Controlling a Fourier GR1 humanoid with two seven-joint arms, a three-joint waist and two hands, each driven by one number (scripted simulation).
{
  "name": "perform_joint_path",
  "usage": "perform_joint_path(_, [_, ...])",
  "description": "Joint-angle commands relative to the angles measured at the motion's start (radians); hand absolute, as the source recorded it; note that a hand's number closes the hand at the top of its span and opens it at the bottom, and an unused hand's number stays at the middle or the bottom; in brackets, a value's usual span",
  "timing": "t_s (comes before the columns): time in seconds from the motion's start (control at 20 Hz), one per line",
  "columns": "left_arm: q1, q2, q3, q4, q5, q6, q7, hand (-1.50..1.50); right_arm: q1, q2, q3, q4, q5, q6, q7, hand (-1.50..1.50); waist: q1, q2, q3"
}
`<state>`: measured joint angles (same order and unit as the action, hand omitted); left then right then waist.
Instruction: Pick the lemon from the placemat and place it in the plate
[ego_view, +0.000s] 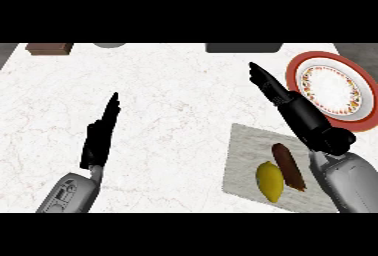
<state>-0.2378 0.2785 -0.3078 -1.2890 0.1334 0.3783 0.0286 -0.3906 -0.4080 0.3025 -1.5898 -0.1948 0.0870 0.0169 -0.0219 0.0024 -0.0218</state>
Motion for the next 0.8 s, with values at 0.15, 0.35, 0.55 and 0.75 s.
perform_joint_path(0.15, [-0.084,0.069,-0.016,-0.125,-0.017,-0.103,-0.058,0.00,0.182,0.029,-0.091,0.229,-0.289,0.099,0.166,-1.50,0.018,0.011,0.027])
perform_joint_path(0.35, [-0.097,0.129,-0.035,-0.205,0.016,-0.225,-0.084,0.00,0.159,-0.237,-0.011,0.346,-0.036,0.183,0.236,-1.50,0.062,0.005,0.021])
perform_joint_path(0.55, [-0.070,0.171,-0.021,-0.305,0.046,-0.268,-0.046,0.00,0.072,-0.277,0.054,0.338,0.125,0.183,0.194,-1.50,0.066,-0.007,0.023])
perform_joint_path(0.75, [-0.010,0.215,0.047,-0.270,0.079,-0.332,-0.112,0.00,0.020,-0.243,0.107,0.234,0.213,0.149,0.328,-1.50,0.033,-0.004,0.021])
